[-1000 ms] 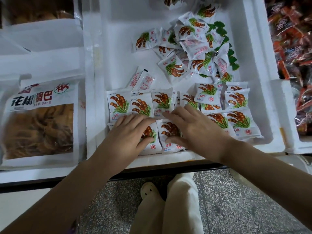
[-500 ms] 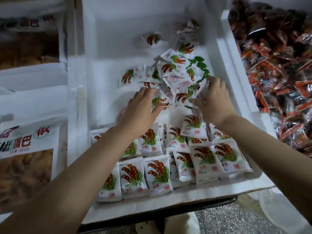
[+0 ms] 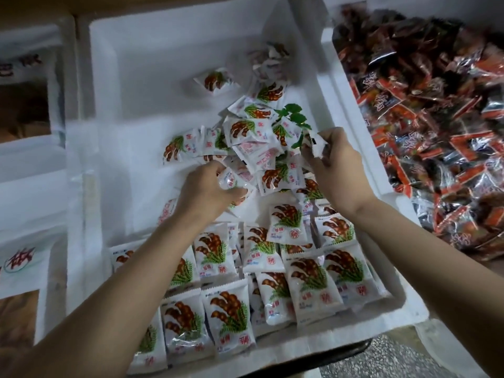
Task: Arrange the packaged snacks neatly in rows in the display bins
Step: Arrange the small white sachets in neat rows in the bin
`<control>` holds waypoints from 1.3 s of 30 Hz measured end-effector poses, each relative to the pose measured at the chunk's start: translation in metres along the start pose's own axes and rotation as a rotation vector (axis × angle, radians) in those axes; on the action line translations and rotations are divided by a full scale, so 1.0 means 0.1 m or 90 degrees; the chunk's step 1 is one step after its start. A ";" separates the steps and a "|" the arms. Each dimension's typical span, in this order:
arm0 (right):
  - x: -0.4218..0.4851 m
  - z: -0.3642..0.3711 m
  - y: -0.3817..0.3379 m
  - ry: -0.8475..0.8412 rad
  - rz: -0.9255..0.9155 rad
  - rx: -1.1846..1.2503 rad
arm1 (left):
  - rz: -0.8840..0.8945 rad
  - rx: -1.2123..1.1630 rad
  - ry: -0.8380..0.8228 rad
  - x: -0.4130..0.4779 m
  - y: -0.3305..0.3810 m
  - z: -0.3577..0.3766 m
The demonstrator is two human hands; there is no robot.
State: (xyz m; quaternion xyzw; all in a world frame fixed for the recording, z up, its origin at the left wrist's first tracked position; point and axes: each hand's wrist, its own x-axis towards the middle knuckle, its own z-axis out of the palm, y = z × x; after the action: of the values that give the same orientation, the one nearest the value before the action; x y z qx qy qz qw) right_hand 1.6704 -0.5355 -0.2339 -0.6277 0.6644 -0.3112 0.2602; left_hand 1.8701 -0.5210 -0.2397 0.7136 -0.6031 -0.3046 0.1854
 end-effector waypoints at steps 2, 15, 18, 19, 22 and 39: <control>-0.08 -0.08 -0.11 -0.018 0.032 0.122 | 0.022 -0.047 0.024 -0.07 0.06 -0.08; -0.73 -0.15 -0.15 -0.139 0.043 0.070 | -0.094 -0.390 -0.196 -0.84 0.47 -0.04; -0.88 -0.14 -0.16 -0.119 -0.055 0.002 | -0.078 -0.377 -0.227 -0.92 0.50 -0.03; -0.92 -0.14 -0.15 -0.120 -0.083 -0.011 | -0.086 -0.371 -0.224 -0.93 0.49 -0.04; -1.03 -0.17 -0.13 -0.113 -0.175 -0.052 | -0.109 -0.345 -0.196 -0.97 0.49 -0.05; -1.19 -0.33 0.07 -0.263 0.003 0.174 | -0.168 -0.440 -0.152 -1.07 0.27 -0.22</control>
State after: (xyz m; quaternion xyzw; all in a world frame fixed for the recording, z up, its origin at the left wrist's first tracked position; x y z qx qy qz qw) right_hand 1.6506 -0.4136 -0.2221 -0.6356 0.5502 -0.2627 0.4736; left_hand 1.8548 -0.4248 -0.1836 0.6401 -0.3850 -0.5922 0.3023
